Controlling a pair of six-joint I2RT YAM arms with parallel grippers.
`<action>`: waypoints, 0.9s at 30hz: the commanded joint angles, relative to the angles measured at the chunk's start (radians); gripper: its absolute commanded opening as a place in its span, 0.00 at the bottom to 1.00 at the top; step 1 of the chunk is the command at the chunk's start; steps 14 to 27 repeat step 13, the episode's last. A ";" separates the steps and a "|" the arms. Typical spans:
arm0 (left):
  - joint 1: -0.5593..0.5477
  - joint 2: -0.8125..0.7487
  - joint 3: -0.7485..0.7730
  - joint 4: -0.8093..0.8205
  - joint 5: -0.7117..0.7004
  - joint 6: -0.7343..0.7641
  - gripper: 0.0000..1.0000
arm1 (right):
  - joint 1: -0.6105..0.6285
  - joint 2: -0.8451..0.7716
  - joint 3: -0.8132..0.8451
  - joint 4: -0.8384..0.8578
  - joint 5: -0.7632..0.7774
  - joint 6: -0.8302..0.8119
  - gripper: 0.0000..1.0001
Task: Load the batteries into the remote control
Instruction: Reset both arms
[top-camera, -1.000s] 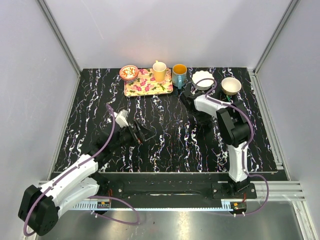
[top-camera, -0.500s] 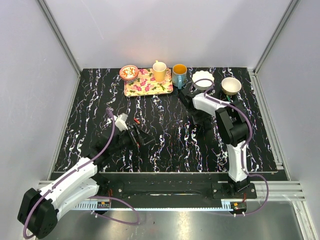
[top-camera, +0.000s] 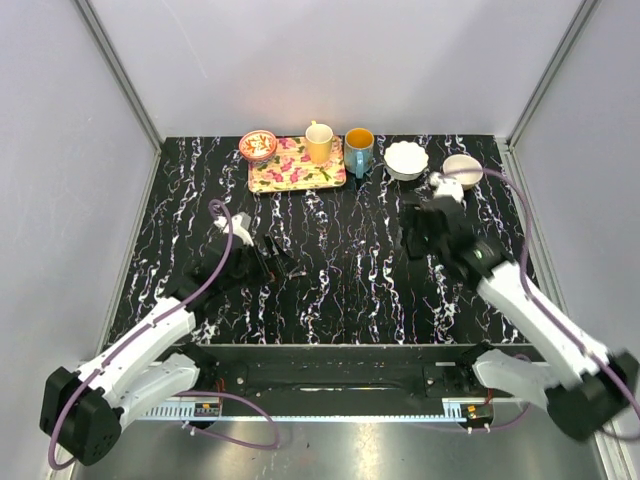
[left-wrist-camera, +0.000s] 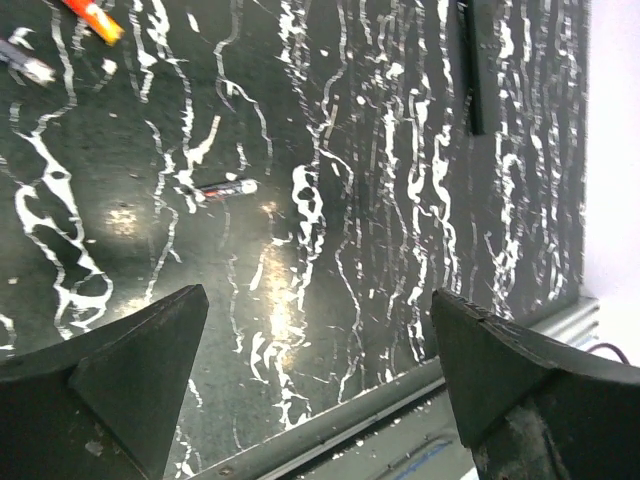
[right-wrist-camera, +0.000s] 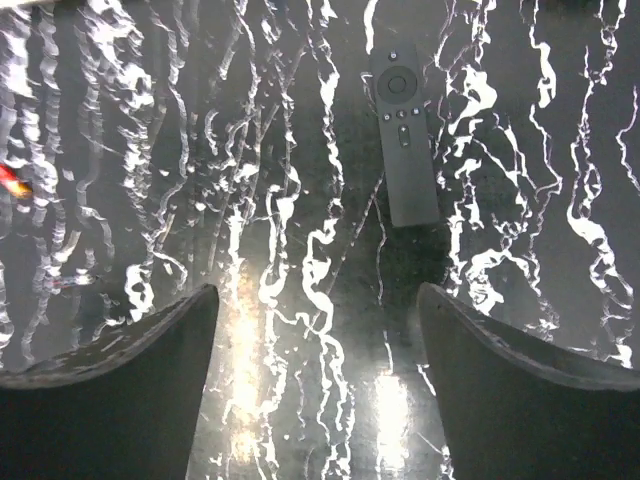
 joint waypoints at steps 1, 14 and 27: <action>0.011 0.042 0.086 -0.130 -0.139 0.055 0.99 | 0.000 -0.211 -0.299 0.229 -0.099 0.088 0.89; 0.012 -0.067 0.045 -0.081 -0.124 0.064 0.99 | 0.002 -0.461 -0.506 0.369 -0.167 0.133 1.00; 0.012 -0.067 0.045 -0.081 -0.124 0.064 0.99 | 0.002 -0.461 -0.506 0.369 -0.167 0.133 1.00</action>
